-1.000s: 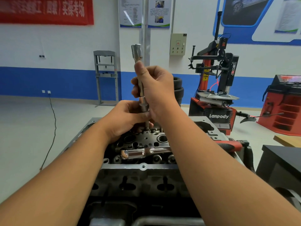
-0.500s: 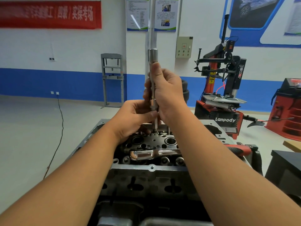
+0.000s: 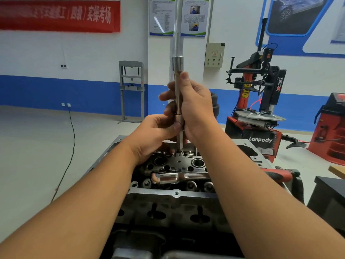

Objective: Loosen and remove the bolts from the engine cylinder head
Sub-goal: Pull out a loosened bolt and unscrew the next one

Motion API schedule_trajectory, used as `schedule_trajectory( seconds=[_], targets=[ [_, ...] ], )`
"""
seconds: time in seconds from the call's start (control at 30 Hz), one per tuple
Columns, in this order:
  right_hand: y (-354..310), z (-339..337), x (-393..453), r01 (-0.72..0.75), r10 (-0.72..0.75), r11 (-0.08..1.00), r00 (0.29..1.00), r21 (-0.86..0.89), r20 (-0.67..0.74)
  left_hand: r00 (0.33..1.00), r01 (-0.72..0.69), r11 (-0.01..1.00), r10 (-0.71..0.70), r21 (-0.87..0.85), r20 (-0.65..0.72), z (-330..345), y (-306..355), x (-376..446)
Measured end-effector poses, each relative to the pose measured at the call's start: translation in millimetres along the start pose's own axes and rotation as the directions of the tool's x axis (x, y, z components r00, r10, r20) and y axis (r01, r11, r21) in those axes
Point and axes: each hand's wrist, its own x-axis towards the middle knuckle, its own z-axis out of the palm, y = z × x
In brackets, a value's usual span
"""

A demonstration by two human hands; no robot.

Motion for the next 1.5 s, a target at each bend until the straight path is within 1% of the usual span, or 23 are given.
schedule_trajectory(
  seconds=[0.07, 0.2, 0.3, 0.37, 0.43, 0.5, 0.57, 0.63, 0.7, 0.73, 0.77, 0.9, 0.97, 1.0, 1.13, 1.2, 1.3, 1.37, 1.4, 1.43, 1.5],
  targets=[
    [0.0, -0.7, -0.6, 0.007, -0.007, 1.0, 1.0, 0.019, -0.009, 0.998, -0.043, 0.997, 0.045, 0.058, -0.033, 1.7, -0.9, -0.7],
    [2.4, -2.0, -0.6, 0.042, -0.042, 0.999, 0.999, -0.007, -0.035, 0.995, -0.036, 0.996, 0.043, 0.083, -0.091, 1.7, 1.1, -1.3],
    [1.9, -2.3, 1.6, 0.017, -0.017, 1.0, 0.998, -0.011, -0.063, 1.0, 0.026, 0.999, -0.026, -0.019, -0.009, -1.5, 2.6, -1.2],
    [0.6, -1.4, 1.7, 0.012, -0.011, 1.0, 0.997, 0.014, -0.073, 0.999, 0.029, 0.998, -0.028, -0.049, 0.019, -1.6, 2.9, -1.8],
    [0.6, -1.7, 0.3, 0.027, -0.026, 0.999, 0.998, 0.025, -0.056, 0.999, -0.008, 0.999, 0.009, 0.035, -0.031, -0.1, 2.5, -1.8],
    [2.1, -2.5, -0.9, 0.049, -0.05, 0.999, 0.998, -0.021, -0.037, 0.993, -0.029, 0.99, 0.044, 0.136, -0.108, 0.0, 1.3, -1.3],
    [3.1, -3.1, -0.6, 0.061, -0.064, 0.995, 0.997, -0.075, -0.035, 0.987, -0.03, 0.985, 0.056, 0.169, -0.15, -1.6, 0.4, -0.6],
    [2.1, -3.1, 0.3, 0.053, -0.059, 0.993, 0.997, -0.11, -0.051, 0.994, -0.015, 0.992, 0.029, 0.129, -0.108, -1.5, 1.3, -0.6],
    [0.3, -1.8, 0.5, 0.034, -0.044, 0.991, 0.997, -0.13, -0.068, 0.999, 0.009, 0.999, -0.008, 0.035, -0.032, 0.1, 1.8, -0.9],
    [0.2, -1.4, 0.6, 0.026, -0.036, 0.991, 0.997, -0.134, -0.071, 1.0, 0.013, 1.0, -0.013, 0.005, -0.014, 0.5, 1.7, -0.8],
    [0.1, -0.8, 0.6, 0.019, -0.028, 0.991, 0.997, -0.135, -0.066, 1.0, 0.009, 1.0, -0.009, 0.004, -0.014, 0.3, 1.3, -1.0],
    [-0.8, 1.2, -1.8, 0.002, -0.003, 0.998, 1.0, -0.064, -0.014, 0.994, -0.047, 0.991, 0.059, 0.126, -0.09, -0.2, -1.6, -1.4],
    [-0.8, 1.1, -2.4, -0.001, 0.001, 0.999, 1.0, -0.039, -0.006, 0.991, -0.066, 0.991, 0.08, 0.117, -0.111, 0.1, -1.6, -0.7],
    [-0.8, 1.0, -2.5, -0.007, 0.006, 0.999, 1.0, -0.032, -0.011, 0.992, -0.062, 0.992, 0.073, 0.11, -0.102, -0.2, -1.3, -0.4],
    [-1.4, 1.0, -1.7, -0.015, 0.015, 0.999, 1.0, -0.028, -0.025, 1.0, 0.01, 1.0, -0.01, 0.02, 0.016, -3.0, -1.5, 0.8],
    [-1.7, 1.0, -1.6, -0.015, 0.014, 0.999, 1.0, -0.029, -0.024, 1.0, 0.0, 0.999, 0.0, 0.041, 0.006, -4.3, -2.8, 1.7],
    [-0.9, -0.2, -2.0, 0.0, 0.0, 1.0, 1.0, -0.009, -0.022, 0.998, -0.027, 0.991, 0.033, 0.134, -0.047, -3.1, -4.2, 1.7],
    [0.0, -0.8, -2.5, 0.01, -0.01, 1.0, 0.999, -0.002, -0.031, 0.996, -0.024, 0.986, 0.038, 0.166, -0.084, -3.0, -3.3, 1.0],
    [0.0, -1.3, -2.2, 0.014, -0.014, 1.0, 0.999, -0.008, -0.035, 0.996, -0.022, 0.986, 0.036, 0.168, -0.078, -2.7, -2.7, 1.0],
    [0.0, -1.1, -2.1, 0.017, -0.017, 1.0, 0.999, -0.015, -0.037, 0.998, -0.014, 0.99, 0.022, 0.142, -0.054, -2.6, -2.0, 0.3],
    [-0.3, -0.1, -2.0, 0.019, -0.02, 0.999, 0.999, -0.026, -0.04, 1.0, 0.021, 0.999, -0.021, 0.037, -0.006, -1.6, -0.5, -0.4]
  ],
)
